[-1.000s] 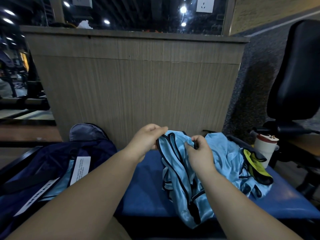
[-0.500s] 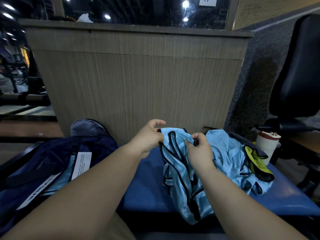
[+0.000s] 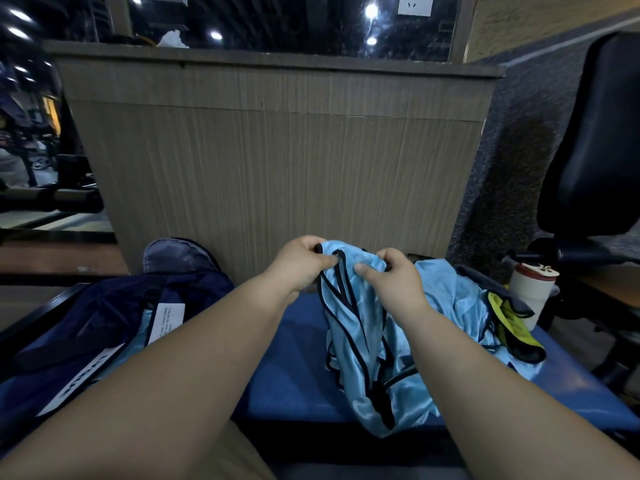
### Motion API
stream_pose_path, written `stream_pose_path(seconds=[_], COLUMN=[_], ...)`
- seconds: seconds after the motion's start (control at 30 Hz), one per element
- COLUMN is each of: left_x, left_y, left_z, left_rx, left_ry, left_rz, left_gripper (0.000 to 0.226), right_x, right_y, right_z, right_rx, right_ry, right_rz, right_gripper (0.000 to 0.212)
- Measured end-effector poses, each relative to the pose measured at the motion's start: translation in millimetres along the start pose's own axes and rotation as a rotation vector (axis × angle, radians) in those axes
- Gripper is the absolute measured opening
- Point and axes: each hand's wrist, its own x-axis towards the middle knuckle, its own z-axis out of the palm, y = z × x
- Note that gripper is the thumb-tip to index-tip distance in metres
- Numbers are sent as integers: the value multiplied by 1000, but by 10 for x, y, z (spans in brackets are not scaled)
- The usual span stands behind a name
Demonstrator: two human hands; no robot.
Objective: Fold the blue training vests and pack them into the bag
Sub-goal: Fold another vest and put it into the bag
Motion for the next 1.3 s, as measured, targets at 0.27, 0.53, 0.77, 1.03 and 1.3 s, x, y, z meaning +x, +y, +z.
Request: stream_pose_path(seconds=[0.27,0.53,0.77,1.03,1.3], left_x=[36,-2,54,114,113], left_y=[346,452,486,545,615], left_z=[-95,-199,-451,-576,-612], left_rx=[-7,191,485,195,216], left_ry=[1,34,139,238,262], left_rz=[122,189,200,68,72], left_gripper=[14,10,11,8,28], right_x=[181,163,229,212,136], right_y=[-335,-551,-620,-668,-767], right_z=[-189,-422,-623,-646,-592], right_rx=[-148,-663,-222,-271,-192], right_ry=[36,38,56,173,119], right_rz=[-56,-71,84,-28,-86], right_gripper=[19,7,26,19,37])
